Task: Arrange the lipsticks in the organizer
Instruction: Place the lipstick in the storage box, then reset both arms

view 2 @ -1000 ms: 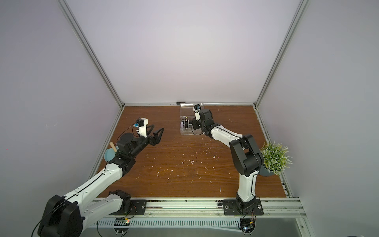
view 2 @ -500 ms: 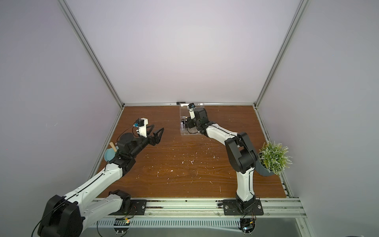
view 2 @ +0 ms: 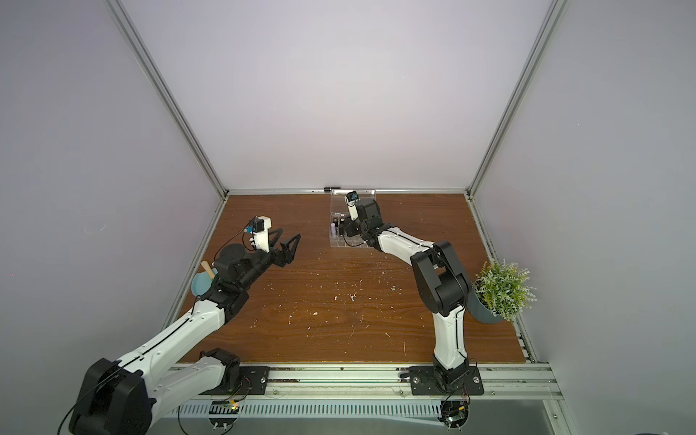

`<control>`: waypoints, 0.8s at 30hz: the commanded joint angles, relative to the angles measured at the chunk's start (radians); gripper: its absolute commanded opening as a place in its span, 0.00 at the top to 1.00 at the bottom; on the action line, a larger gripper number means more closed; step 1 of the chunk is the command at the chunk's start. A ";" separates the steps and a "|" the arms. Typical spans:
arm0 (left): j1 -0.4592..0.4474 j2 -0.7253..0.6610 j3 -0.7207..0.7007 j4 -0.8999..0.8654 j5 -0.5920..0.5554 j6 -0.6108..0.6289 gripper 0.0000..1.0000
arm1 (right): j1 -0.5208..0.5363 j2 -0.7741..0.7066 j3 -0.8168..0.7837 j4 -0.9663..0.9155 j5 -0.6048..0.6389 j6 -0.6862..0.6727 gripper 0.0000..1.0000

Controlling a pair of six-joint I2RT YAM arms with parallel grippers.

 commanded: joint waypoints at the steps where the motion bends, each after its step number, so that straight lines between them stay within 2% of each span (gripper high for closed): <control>1: 0.012 -0.012 -0.016 0.033 -0.012 0.009 0.23 | 0.004 -0.011 0.017 0.024 0.008 -0.005 0.48; 3: 0.013 -0.013 -0.025 0.043 -0.026 0.011 0.23 | 0.004 -0.027 -0.001 0.029 0.009 -0.005 0.36; 7: 0.015 -0.022 -0.051 0.053 -0.117 0.021 0.22 | 0.002 -0.090 -0.048 0.029 0.022 0.001 0.22; 9: 0.020 -0.037 -0.075 0.059 -0.216 0.036 0.19 | -0.001 -0.154 -0.095 0.037 0.035 0.005 0.20; 12: 0.039 -0.059 -0.142 0.105 -0.406 0.065 0.03 | -0.021 -0.285 -0.198 0.059 0.075 0.012 0.17; 13: 0.057 -0.061 -0.170 0.131 -0.451 0.077 0.01 | -0.031 -0.341 -0.238 0.063 0.096 0.010 0.15; 15: 0.098 -0.052 -0.223 0.202 -0.512 0.086 0.03 | -0.051 -0.427 -0.303 0.053 0.152 -0.008 0.14; 18: 0.196 0.015 -0.283 0.327 -0.501 0.085 0.03 | -0.102 -0.512 -0.397 0.025 0.279 -0.026 0.07; 21: 0.296 0.146 -0.315 0.467 -0.444 0.067 0.03 | -0.197 -0.551 -0.510 0.066 0.341 0.002 0.02; 22: 0.321 0.198 -0.320 0.529 -0.434 0.073 0.03 | -0.237 -0.562 -0.562 0.110 0.328 -0.007 0.01; 24: 0.363 0.213 -0.288 0.490 -0.372 0.083 0.03 | -0.294 -0.574 -0.688 0.269 0.322 -0.059 0.01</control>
